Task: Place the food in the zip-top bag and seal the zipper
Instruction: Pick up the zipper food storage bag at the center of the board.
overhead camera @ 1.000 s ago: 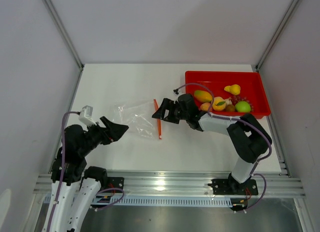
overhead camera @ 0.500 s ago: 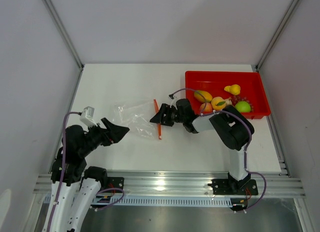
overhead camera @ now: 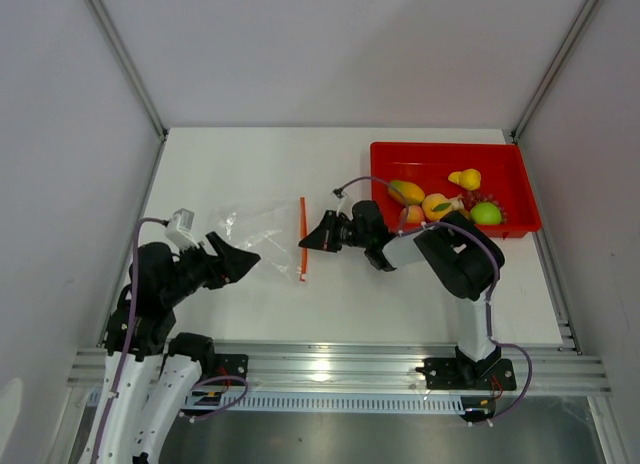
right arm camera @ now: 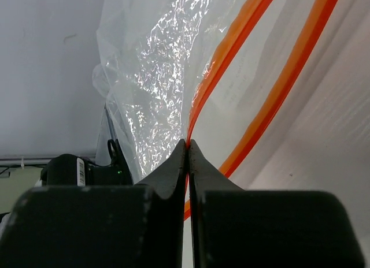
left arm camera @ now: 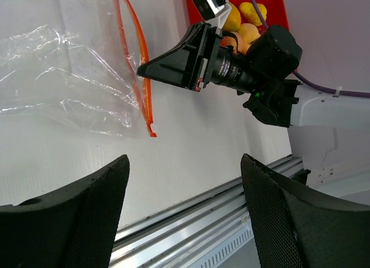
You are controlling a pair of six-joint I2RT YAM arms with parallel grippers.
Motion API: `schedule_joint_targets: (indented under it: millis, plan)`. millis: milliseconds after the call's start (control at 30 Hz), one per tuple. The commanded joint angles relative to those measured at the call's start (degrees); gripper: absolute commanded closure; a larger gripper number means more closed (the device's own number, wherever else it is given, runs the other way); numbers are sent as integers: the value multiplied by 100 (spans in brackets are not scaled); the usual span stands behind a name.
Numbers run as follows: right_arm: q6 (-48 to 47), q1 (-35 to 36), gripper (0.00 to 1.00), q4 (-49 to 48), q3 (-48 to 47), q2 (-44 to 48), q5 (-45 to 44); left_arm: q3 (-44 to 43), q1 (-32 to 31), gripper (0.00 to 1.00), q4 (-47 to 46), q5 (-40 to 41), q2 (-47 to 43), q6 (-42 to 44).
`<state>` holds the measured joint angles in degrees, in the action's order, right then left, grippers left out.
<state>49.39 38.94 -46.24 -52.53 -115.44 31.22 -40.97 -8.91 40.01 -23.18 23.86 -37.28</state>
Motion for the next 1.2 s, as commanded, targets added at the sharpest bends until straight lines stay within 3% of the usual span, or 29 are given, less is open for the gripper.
schedule_joint_targets:
  millis: [0, 67, 133, 200, 300, 400, 633, 833, 1167]
  plan:
    - [-253, 44, 100, -99, -239, 363, 200, -358, 47, 21, -29, -73, 180, 168]
    - [-777, 114, 100, 429, -475, 722, 130, -656, 47, 21, 103, 41, 338, 203]
    - [-1341, 288, 100, 1561, -731, 1013, -1, -902, 47, 24, 217, 147, 470, 247]
    - [-2194, 447, 100, 2709, -1205, 1356, -300, -1236, 47, 35, 305, 121, 716, 282]
    - [-2932, 711, 100, 3688, -1740, 1628, -547, -1605, 47, 41, 489, 182, 1102, 309]
    - [-3363, 904, 100, 4208, -2049, 1813, -643, -1834, 47, 40, 552, 174, 1410, 317]
    - [-4208, 1458, 100, 4632, -2278, 2174, -1031, -2239, 47, 37, 710, 235, 1938, 335]
    - [-4350, 1809, 100, 5160, -2534, 2113, -1197, -2038, 29, 34, 569, 191, 1842, 265]
    - [-4069, 2197, 100, 4861, -2481, 2139, -1347, -1555, -225, 34, 376, 507, 1894, 265]
